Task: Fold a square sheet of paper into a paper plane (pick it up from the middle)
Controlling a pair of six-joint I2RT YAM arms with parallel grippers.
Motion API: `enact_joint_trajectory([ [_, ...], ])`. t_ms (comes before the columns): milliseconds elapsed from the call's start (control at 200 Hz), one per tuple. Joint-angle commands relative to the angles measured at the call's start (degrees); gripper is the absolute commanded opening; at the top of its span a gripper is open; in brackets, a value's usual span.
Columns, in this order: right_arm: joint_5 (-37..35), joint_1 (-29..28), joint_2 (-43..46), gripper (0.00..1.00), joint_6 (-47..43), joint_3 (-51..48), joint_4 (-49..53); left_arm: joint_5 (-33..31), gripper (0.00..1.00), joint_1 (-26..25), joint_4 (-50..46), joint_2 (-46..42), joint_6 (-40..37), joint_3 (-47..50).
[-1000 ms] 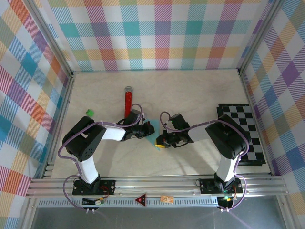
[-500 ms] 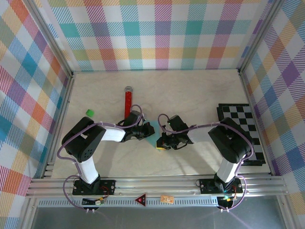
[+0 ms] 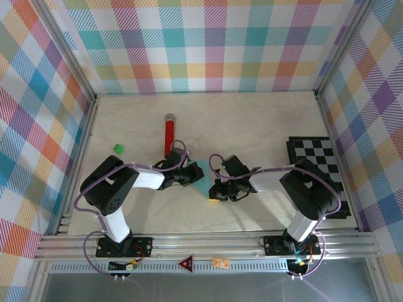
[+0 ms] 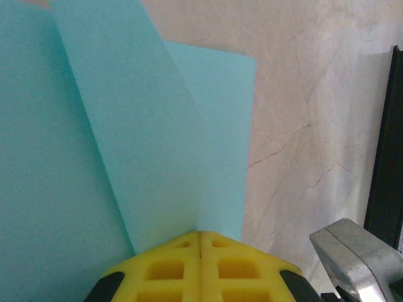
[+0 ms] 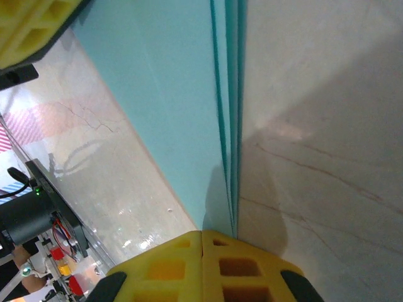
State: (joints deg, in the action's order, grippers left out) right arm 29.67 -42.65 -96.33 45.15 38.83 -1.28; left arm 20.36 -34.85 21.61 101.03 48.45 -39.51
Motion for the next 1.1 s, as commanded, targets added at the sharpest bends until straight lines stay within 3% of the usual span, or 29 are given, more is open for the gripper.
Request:
enact_joint_trajectory([
  [0,-1.5,-1.3,0.3,0.02,-1.9,-2.1,10.1,-4.6,0.05,0.1,-6.2,1.0,-0.1,2.8],
  [315,-2.1,0.1,14.1,0.01,0.0,-1.6,8.4,-6.1,0.05,-0.8,-4.7,-1.8,2.6,5.2],
  [410,-1.8,1.3,11.1,0.01,-1.1,2.3,10.3,-7.3,0.05,-1.8,-3.4,-2.4,4.6,6.3],
  [750,1.7,1.3,-2.3,0.01,0.9,11.0,1.9,-10.3,0.05,-3.5,-3.8,-5.0,6.7,7.7],
  [975,1.9,0.8,-7.0,0.02,-0.9,15.9,6.2,-10.2,0.05,-3.5,-4.0,-4.9,6.4,7.5],
  [1095,-1.9,-0.1,-9.9,0.01,-2.2,16.1,10.2,-10.1,0.06,-3.5,-3.9,-4.7,6.3,7.3],
])
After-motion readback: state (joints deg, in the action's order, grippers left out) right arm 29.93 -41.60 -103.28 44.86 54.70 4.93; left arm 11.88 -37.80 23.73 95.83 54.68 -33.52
